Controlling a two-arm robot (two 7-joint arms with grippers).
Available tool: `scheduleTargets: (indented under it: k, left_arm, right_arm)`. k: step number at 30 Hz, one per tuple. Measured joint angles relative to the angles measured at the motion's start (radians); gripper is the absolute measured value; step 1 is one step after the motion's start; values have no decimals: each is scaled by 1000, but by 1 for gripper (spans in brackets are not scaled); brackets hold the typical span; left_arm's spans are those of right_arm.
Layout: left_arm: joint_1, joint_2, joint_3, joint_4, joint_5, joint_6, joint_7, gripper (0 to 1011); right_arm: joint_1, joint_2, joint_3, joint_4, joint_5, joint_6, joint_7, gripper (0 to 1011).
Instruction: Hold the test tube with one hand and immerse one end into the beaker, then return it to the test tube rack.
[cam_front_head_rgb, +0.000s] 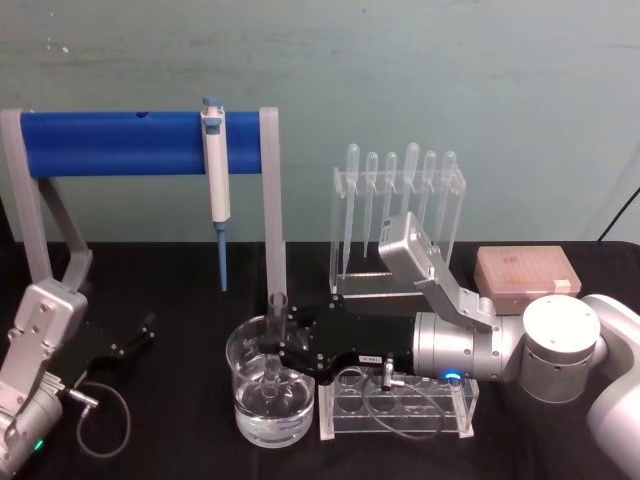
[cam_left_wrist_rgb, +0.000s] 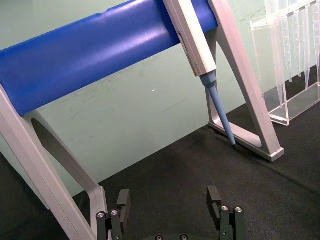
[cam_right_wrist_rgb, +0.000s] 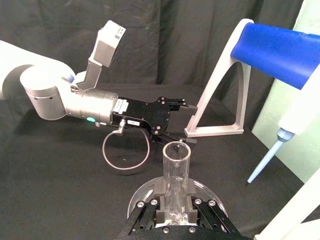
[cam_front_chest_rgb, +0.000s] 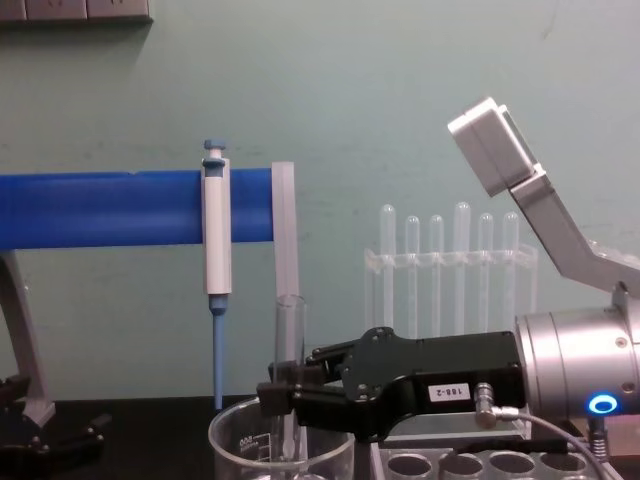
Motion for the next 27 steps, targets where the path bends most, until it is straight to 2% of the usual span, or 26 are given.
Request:
scheduleTargets:
  k: [17,27]
  left_arm:
    - [0,0,0,0,0,0,0,1000]
    - [0,0,0,0,0,0,0,1000]
  right_arm:
    - [0,5,3,-11,30,60,-7,238]
    - [7,9,-4,-16,33,75,-11,238]
